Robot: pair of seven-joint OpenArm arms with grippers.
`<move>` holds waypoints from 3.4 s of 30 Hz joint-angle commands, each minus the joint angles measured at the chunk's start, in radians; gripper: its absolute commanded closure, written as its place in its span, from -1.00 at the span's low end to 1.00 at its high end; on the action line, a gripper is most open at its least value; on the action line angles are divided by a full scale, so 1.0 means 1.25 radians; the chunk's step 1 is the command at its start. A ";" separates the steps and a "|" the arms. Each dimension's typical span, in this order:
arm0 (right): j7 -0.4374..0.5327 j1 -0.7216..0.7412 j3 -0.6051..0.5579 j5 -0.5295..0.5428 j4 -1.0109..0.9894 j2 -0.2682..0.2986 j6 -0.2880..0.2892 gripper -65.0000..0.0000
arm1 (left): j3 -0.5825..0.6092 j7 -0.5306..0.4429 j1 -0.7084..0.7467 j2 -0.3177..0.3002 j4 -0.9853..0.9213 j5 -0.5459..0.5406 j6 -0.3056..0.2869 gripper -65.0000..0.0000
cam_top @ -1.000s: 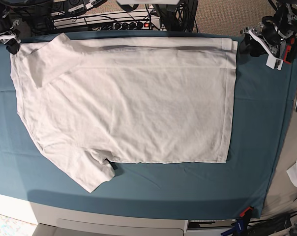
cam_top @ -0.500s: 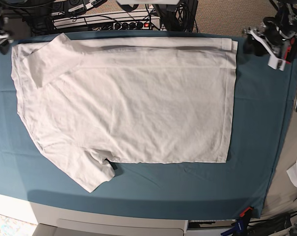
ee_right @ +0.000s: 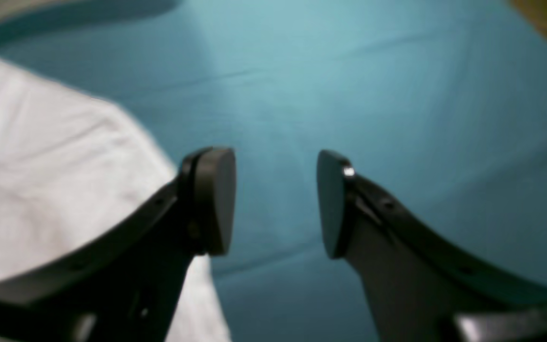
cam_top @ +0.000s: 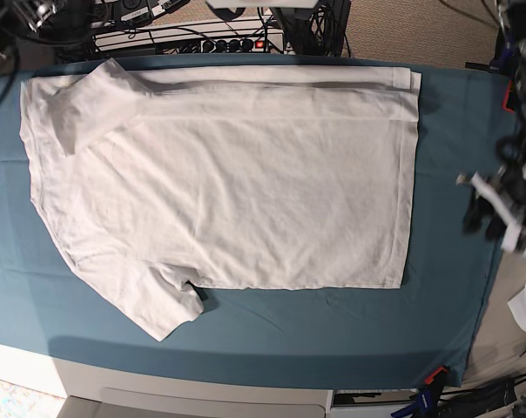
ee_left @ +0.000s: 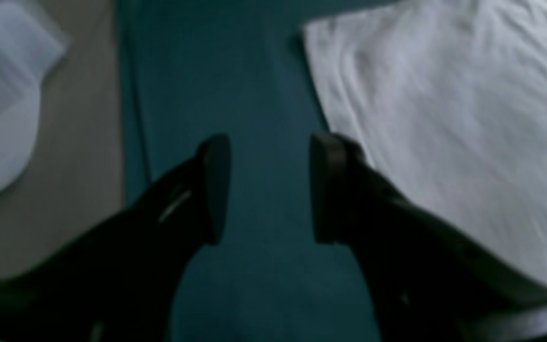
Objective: Fold the T-shirt properly
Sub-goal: 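Move both grippers to the shirt's side edges near the hem, then lower both grippers and grasp the side edges of the shirt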
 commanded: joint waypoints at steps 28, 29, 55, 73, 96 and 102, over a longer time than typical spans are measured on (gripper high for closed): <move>0.149 0.278 -0.488 -0.415 -0.165 -0.225 -0.199 0.12 | 0.244 -0.058 -0.720 0.109 -1.104 -0.046 -0.047 0.18; 0.149 0.278 -0.487 -0.415 -0.165 -0.227 -0.199 0.12 | 0.244 -0.059 -0.720 0.119 -1.104 -0.046 -0.047 0.18; 0.150 0.278 -0.486 -0.414 -0.164 -0.231 -0.198 0.12 | 0.244 -0.082 -0.646 0.170 -1.104 0.001 -0.047 0.18; 0.145 0.277 -0.486 -0.414 -0.164 -0.230 -0.198 0.12 | 0.244 -0.090 -0.645 0.211 -1.102 -0.016 -0.071 0.78; 0.144 0.277 -0.485 -0.414 -0.164 -0.230 -0.199 0.12 | 0.166 -0.089 -0.649 0.211 -1.092 -0.016 -0.087 0.71; 0.143 0.277 -0.485 -0.414 -0.164 -0.230 -0.199 0.12 | 0.164 -0.089 -0.649 0.193 -1.092 -0.016 -0.110 0.71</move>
